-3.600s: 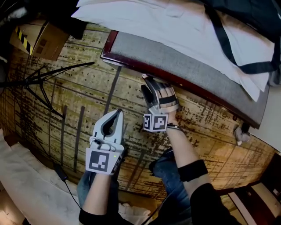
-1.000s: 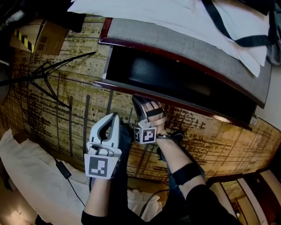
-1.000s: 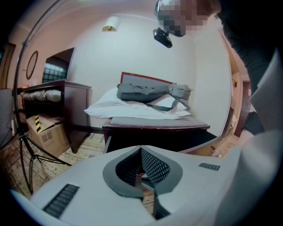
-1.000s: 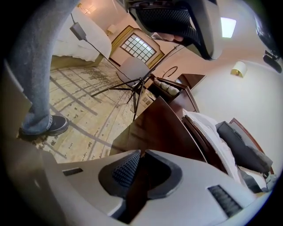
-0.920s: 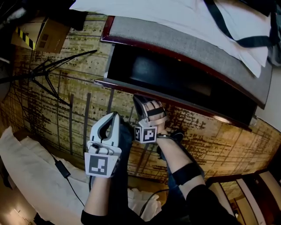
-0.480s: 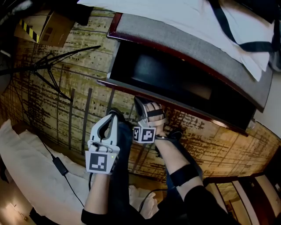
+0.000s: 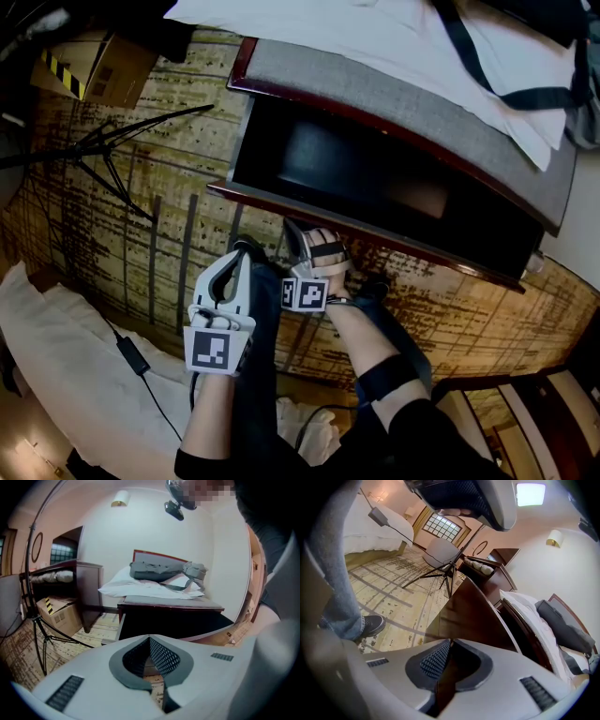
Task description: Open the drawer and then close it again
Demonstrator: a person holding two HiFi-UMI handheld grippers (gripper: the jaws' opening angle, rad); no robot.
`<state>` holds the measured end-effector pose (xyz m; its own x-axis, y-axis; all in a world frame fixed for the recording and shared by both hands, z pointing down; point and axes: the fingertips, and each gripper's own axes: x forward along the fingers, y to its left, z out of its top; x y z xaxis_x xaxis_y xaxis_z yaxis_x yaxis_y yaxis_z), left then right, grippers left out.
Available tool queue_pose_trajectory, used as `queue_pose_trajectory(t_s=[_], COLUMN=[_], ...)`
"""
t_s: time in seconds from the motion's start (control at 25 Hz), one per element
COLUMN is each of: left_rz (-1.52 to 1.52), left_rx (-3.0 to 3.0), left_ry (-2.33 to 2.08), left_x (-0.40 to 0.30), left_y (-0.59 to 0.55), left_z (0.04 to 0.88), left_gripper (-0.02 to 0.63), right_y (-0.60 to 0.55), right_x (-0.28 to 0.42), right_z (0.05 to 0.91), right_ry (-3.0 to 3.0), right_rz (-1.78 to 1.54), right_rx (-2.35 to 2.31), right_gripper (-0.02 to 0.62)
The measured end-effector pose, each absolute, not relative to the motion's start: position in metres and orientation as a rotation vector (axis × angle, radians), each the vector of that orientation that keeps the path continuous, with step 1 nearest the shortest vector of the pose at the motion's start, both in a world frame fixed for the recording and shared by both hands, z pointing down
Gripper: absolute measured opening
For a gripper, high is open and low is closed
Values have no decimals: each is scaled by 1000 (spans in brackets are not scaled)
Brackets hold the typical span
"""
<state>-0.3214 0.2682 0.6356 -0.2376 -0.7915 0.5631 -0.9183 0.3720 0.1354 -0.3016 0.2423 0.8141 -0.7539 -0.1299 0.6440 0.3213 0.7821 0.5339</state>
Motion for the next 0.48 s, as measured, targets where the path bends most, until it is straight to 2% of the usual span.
queue_pose_trajectory(t_s=[0.48], left_rz=[293], left_rx=[1466], left_ry=[-2102], left_x=[-327], left_y=[281], left_z=[583], left_gripper=[3], right_y=[238], right_x=[-277], right_z=[786], right_ry=[-2246], right_rz=[-607], right_rx=[-109], right_gripper=[25])
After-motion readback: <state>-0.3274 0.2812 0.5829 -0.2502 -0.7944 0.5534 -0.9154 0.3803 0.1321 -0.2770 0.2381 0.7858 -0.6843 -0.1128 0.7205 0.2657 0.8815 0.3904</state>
